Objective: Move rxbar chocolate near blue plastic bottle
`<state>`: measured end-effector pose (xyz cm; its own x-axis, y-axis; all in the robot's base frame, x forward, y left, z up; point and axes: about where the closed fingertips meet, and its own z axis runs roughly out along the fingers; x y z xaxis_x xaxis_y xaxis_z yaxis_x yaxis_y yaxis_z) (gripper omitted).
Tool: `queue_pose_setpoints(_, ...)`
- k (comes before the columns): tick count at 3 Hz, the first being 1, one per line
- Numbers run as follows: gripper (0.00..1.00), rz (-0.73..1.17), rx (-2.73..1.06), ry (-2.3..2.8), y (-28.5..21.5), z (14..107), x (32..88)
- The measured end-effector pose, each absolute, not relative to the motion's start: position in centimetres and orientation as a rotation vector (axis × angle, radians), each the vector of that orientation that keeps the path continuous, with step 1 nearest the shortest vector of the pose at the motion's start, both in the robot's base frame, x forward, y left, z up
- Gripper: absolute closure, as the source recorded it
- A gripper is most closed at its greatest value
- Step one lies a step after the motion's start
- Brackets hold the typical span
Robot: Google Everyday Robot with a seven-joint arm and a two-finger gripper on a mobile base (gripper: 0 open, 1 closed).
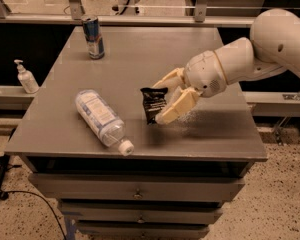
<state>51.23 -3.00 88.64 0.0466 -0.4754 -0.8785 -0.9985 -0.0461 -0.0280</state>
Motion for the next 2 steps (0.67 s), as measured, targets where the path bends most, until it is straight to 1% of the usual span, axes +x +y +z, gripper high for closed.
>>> queue_pose_setpoints(1,0.82,0.977,-1.642,1.498,-0.9,87.1,50.7)
queue_pose_setpoints(2,0.59,0.982,-1.653,1.490,0.1,86.0,51.3)
